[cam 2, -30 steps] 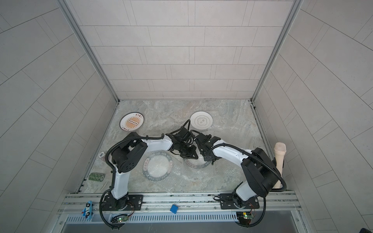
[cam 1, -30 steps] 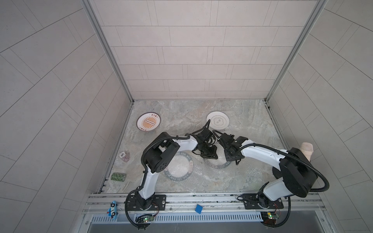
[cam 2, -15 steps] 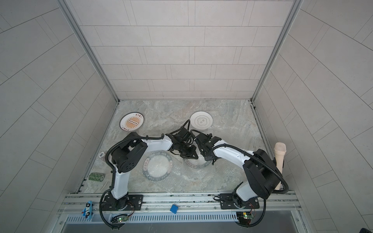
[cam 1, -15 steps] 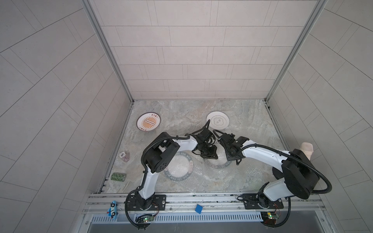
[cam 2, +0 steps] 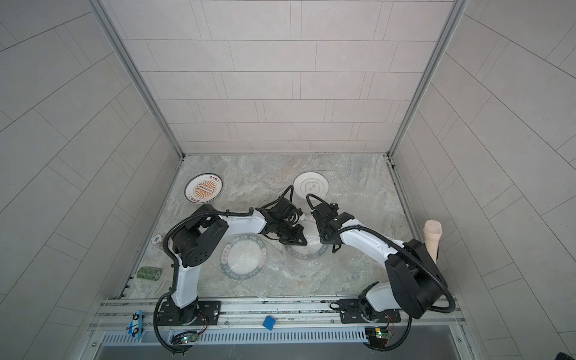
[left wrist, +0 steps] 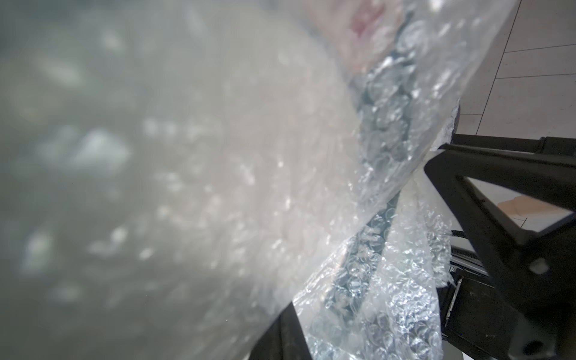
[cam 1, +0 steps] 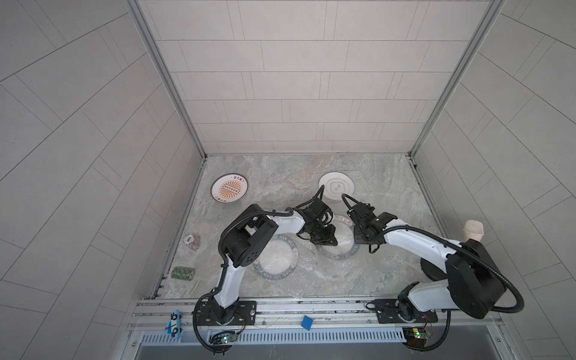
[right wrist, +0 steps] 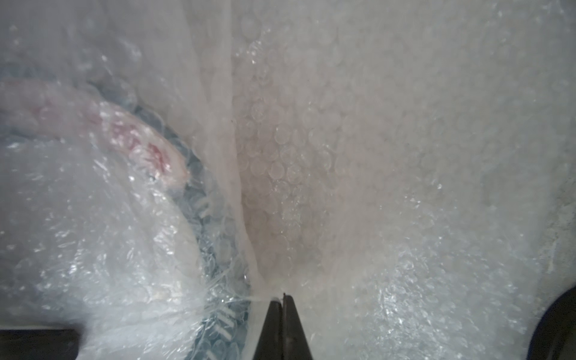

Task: Unpack dinner plates from bubble wrap
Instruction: Unwrap the bubble wrap at the center of the board.

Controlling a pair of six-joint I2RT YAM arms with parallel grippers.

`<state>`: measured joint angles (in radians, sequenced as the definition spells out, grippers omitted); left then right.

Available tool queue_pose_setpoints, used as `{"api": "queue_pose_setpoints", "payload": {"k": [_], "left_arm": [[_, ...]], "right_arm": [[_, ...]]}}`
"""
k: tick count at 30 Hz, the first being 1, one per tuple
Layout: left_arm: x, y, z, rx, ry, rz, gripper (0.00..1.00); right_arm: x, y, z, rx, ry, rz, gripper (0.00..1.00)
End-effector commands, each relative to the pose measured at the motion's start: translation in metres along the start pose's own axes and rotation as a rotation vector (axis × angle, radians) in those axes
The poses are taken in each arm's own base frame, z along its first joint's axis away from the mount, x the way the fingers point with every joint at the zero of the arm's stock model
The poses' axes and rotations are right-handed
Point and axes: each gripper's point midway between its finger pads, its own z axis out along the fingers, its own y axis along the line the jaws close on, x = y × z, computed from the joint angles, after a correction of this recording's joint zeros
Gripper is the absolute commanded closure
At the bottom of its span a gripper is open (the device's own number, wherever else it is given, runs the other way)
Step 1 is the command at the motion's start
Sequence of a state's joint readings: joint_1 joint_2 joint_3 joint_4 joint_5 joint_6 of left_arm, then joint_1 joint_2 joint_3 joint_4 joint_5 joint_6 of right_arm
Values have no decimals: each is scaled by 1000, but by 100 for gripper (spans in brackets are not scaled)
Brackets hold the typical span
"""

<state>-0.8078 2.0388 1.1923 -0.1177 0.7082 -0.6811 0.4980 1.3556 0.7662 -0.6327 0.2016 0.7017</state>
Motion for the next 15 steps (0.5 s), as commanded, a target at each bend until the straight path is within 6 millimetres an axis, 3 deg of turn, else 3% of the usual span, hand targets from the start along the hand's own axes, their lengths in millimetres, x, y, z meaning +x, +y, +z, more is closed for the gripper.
{"api": "queue_pose_setpoints", "payload": {"k": [1, 6, 10, 15], "left_arm": [[35, 58, 13, -170, 95, -130, 94], [34, 58, 15, -163, 96, -132, 94], [33, 55, 14, -155, 94, -128, 94], [31, 51, 14, -136, 91, -120, 94]], "right_arm": [[-4, -31, -1, 64, -35, 112, 100], [-6, -23, -1, -1, -31, 138, 97], [-16, -22, -10, 30, -51, 66, 70], [-27, -8, -25, 82, -94, -68, 53]]}}
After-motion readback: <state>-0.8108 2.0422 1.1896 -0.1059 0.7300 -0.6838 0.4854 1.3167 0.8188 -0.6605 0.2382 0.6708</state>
